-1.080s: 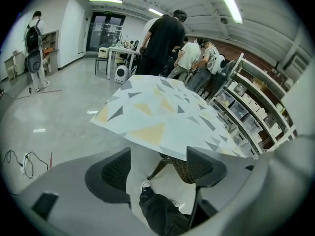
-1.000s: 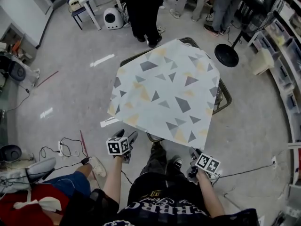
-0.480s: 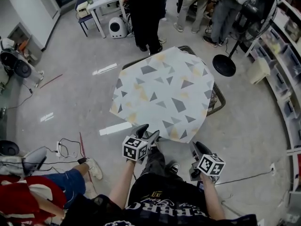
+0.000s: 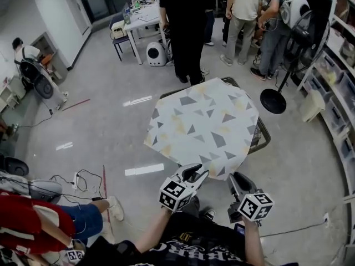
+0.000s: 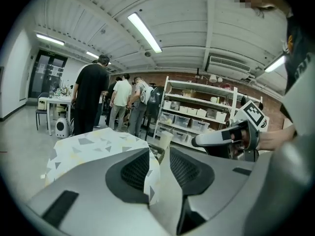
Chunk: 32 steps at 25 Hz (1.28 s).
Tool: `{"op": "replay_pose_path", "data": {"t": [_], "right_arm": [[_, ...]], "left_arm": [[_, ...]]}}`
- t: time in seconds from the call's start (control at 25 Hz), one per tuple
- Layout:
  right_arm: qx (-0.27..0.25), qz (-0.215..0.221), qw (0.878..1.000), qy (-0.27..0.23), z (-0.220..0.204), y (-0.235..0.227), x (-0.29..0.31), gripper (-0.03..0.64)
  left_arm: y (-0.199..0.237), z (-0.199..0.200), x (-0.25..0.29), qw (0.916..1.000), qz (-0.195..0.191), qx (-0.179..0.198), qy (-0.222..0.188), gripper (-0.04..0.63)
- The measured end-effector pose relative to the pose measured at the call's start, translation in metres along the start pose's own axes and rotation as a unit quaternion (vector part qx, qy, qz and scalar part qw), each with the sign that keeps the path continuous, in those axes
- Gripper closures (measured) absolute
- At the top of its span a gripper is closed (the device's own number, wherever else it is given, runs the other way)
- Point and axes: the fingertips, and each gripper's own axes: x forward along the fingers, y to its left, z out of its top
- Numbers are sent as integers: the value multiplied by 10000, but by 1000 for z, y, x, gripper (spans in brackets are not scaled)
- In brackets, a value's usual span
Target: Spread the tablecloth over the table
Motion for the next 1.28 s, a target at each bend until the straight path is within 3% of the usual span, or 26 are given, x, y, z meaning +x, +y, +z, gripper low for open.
{"op": "replay_pose_path", "data": {"t": [0.2,0.52,1.04,1.28], "right_arm": [[-285,301,9989,-206,18,26,-16,515],[-586,435,9965,-413,31,46,-32,551],[-953,475,9932,-465,35,50,-44,601],[-1017,484,9926,-457,36,45,-47,601]], "left_arm": [[-31,17,-12,9993,-75,337,-154,486],[-60,25,-19,9974,-154,662,-243,523],[-78,36,-19,9953,-178,917,-263,543],[-89,35,-12,9937,-391,1042,-154,569]]}}
